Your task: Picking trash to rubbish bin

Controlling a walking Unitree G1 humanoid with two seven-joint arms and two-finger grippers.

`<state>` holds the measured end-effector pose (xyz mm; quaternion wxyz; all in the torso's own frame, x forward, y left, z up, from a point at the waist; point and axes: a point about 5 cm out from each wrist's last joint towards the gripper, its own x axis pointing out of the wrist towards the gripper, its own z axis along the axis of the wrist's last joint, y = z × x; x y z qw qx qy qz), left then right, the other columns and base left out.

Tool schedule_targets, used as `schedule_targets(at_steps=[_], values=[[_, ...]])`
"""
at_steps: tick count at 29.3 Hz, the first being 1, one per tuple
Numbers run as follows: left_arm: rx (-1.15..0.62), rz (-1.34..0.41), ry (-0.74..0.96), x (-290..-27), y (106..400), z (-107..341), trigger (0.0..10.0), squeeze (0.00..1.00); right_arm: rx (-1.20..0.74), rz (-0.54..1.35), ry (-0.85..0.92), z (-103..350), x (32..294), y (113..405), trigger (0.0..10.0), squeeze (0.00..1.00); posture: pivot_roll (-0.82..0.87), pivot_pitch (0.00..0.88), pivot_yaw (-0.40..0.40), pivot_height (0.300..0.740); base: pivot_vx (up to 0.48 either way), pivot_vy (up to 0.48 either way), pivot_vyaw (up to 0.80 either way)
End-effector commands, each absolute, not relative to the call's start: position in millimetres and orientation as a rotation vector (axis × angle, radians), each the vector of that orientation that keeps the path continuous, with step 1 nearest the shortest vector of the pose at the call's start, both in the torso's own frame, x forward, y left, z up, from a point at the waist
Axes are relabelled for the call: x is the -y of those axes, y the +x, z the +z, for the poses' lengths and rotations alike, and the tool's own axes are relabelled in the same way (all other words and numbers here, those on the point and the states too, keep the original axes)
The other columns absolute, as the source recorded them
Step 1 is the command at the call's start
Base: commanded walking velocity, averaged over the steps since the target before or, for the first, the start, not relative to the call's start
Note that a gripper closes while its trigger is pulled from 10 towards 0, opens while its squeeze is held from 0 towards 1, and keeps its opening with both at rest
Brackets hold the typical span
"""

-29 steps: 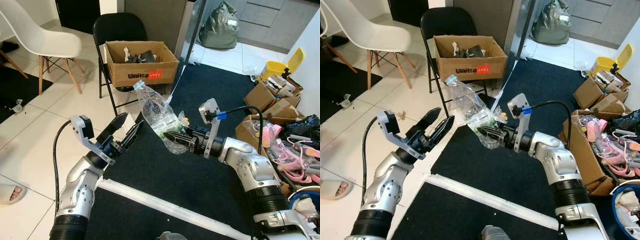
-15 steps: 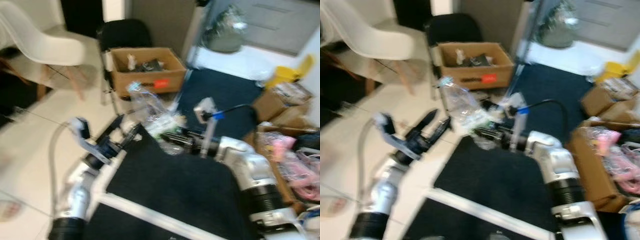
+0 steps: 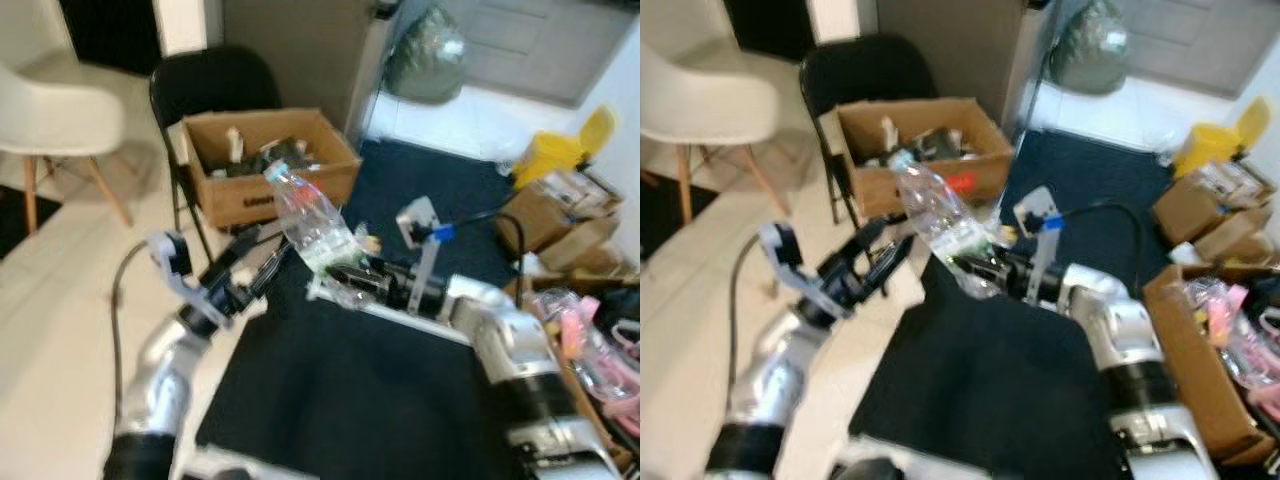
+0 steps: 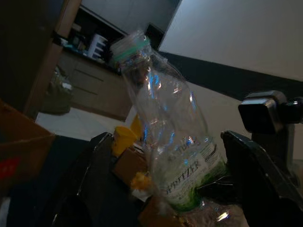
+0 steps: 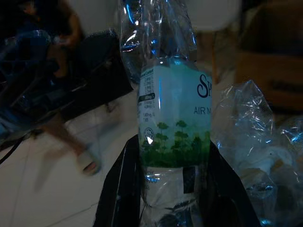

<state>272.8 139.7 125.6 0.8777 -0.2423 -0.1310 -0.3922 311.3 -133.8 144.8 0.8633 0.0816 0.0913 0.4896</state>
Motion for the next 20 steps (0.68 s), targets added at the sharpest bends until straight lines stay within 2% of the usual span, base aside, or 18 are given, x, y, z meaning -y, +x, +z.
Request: schedule_targets(at_steps=[1, 2, 20], values=[[0.259, -0.849, -0.507, -132.1, 271.9, 124.8, 10.0, 0.00, -0.204, 0.999, 0.162, 141.7, 142.8, 309.7, 10.0, 0.00, 0.01, 0.000, -0.068, 0.740, 0.480, 0.000, -0.79], [0.259, -0.849, -0.507, -132.1, 271.9, 124.8, 10.0, 0.00, -0.204, 0.998, 0.164, 141.7, 142.9, 309.8, 10.0, 0.00, 0.01, 0.000, -0.068, 0.740, 0.480, 0.000, -0.79], [0.254, -0.854, -0.505, -132.0, 271.7, 123.1, 10.0, 0.00, -0.196, 0.996, 0.165, 142.0, 142.9, 310.2, 10.0, 0.00, 0.01, 0.000, -0.074, 0.740, 0.480, 0.000, 0.00]])
